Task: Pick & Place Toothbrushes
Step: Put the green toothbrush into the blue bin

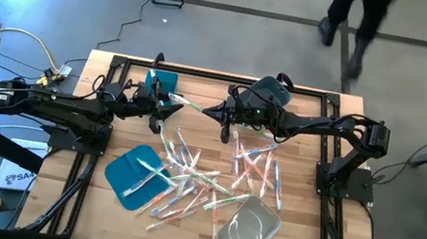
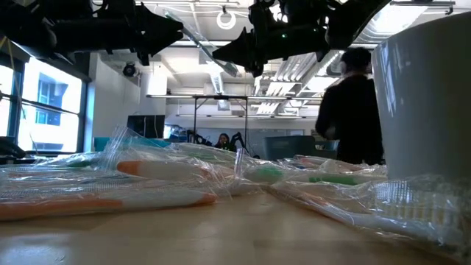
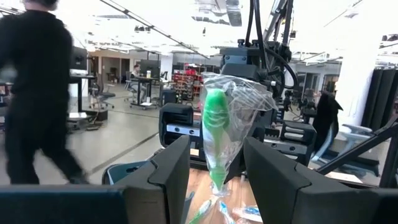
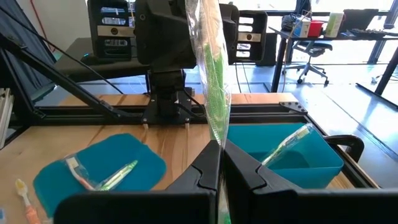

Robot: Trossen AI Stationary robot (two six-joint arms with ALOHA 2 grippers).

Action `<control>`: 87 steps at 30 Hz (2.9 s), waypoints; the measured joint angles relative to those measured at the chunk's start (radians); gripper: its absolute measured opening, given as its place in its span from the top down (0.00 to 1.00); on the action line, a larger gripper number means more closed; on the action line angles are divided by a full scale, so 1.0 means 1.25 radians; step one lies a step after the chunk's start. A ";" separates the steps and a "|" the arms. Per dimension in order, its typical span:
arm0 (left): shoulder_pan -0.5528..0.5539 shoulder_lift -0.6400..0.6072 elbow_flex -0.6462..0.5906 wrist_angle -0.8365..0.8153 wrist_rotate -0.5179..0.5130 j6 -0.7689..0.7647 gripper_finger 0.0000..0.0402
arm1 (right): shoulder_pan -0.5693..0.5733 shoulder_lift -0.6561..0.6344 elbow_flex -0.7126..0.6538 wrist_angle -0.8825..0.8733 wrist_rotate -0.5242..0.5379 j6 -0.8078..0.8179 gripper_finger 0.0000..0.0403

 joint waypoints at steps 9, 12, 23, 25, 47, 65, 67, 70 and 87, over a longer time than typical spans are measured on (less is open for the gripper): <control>0.000 0.000 0.000 0.000 0.012 0.000 0.63 | 0.013 0.000 0.000 0.000 0.000 0.001 0.99; 0.000 0.000 0.000 0.000 0.024 0.001 0.63 | 0.013 0.000 0.000 0.000 0.000 0.002 0.99; 0.000 0.000 0.000 0.014 0.027 0.004 0.67 | 0.013 0.000 0.000 -0.004 0.000 0.002 0.99; 0.000 0.000 0.000 0.022 0.027 0.004 0.71 | 0.013 0.000 0.000 -0.004 0.000 0.002 0.99; 0.000 0.000 0.000 0.025 0.040 0.004 0.86 | 0.013 0.000 0.001 -0.019 -0.001 0.002 0.99; 0.000 0.000 0.000 0.027 0.040 0.004 0.86 | 0.013 -0.009 0.000 -0.020 -0.005 0.002 0.68; 0.000 0.000 0.000 0.027 0.040 0.004 0.86 | 0.013 -0.021 0.000 -0.034 -0.005 0.001 0.63; 0.000 0.000 0.000 0.023 0.040 0.004 0.86 | 0.013 -0.047 0.000 -0.062 -0.004 -0.003 0.58; 0.001 -0.117 0.000 -0.123 -0.086 0.018 0.86 | 0.007 -0.263 0.000 -0.421 0.109 -0.045 0.61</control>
